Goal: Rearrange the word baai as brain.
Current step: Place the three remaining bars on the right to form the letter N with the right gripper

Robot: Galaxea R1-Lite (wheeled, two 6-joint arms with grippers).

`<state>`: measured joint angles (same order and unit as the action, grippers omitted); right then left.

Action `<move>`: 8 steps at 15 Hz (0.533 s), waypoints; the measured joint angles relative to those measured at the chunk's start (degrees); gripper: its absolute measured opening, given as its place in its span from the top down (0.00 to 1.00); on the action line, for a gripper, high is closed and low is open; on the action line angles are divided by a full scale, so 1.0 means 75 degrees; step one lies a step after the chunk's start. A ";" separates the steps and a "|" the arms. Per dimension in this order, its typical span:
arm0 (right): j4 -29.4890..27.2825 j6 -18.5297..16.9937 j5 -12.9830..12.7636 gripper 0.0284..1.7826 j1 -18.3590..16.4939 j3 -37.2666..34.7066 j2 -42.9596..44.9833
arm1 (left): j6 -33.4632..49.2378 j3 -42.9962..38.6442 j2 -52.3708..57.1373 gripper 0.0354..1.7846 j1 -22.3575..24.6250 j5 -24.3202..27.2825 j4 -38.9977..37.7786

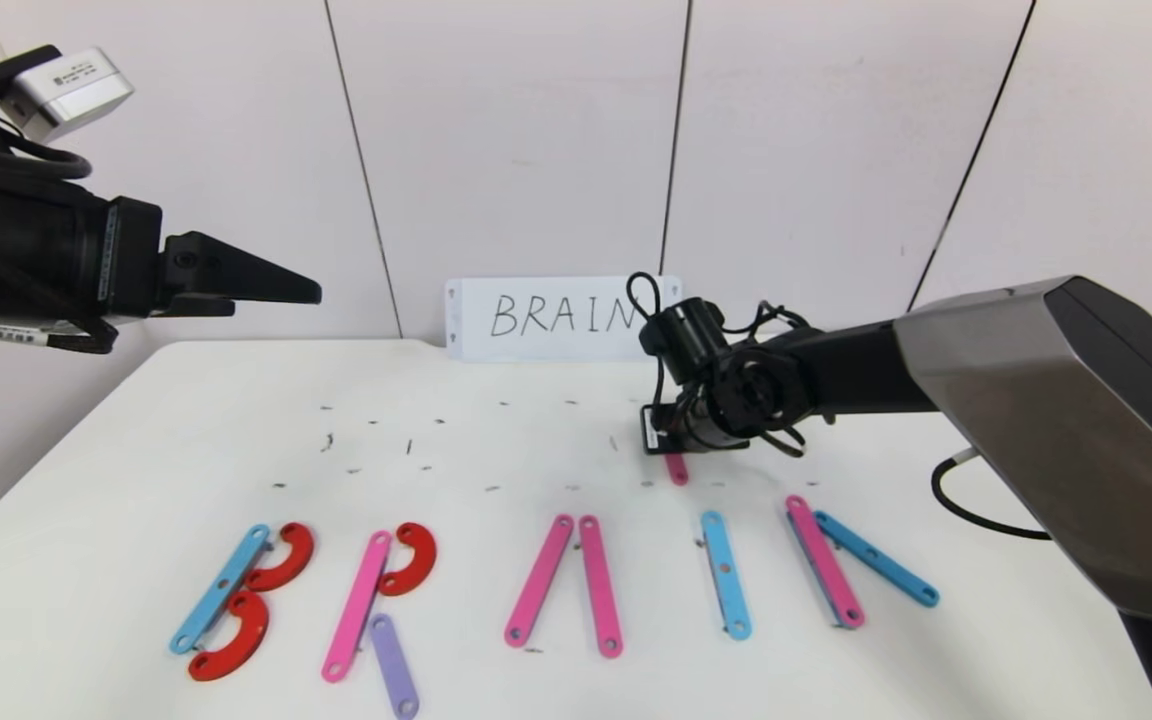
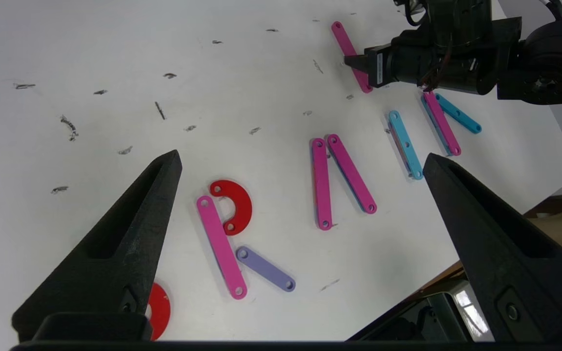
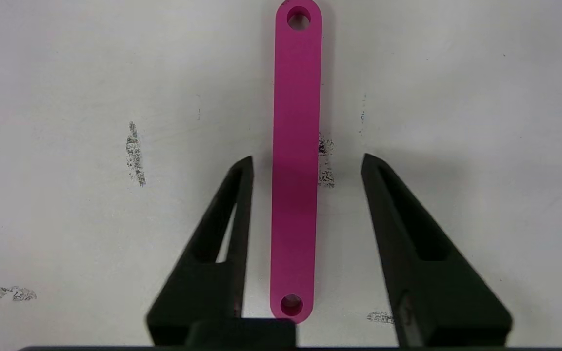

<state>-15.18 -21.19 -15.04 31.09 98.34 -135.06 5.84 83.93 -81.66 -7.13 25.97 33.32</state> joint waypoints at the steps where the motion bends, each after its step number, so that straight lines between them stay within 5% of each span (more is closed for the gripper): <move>1: -0.0002 -0.0005 0.0000 0.73 0.0007 0.0000 0.0000 | -0.0005 0.0000 0.0000 0.03 0.0003 0.0000 0.0000; 3: -0.0023 -0.0011 0.0000 0.86 0.0000 0.0000 0.0000 | -0.0005 0.0000 0.0000 0.03 0.0003 -0.0002 -0.0003; 8: -0.0055 -0.0018 0.0000 0.87 0.0000 0.0000 0.0033 | -0.0003 -0.0005 0.0000 0.03 0.0003 0.0000 -0.0003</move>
<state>-15.59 -21.32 -15.04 31.09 98.34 -134.82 5.81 83.90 -81.66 -7.11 25.97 33.29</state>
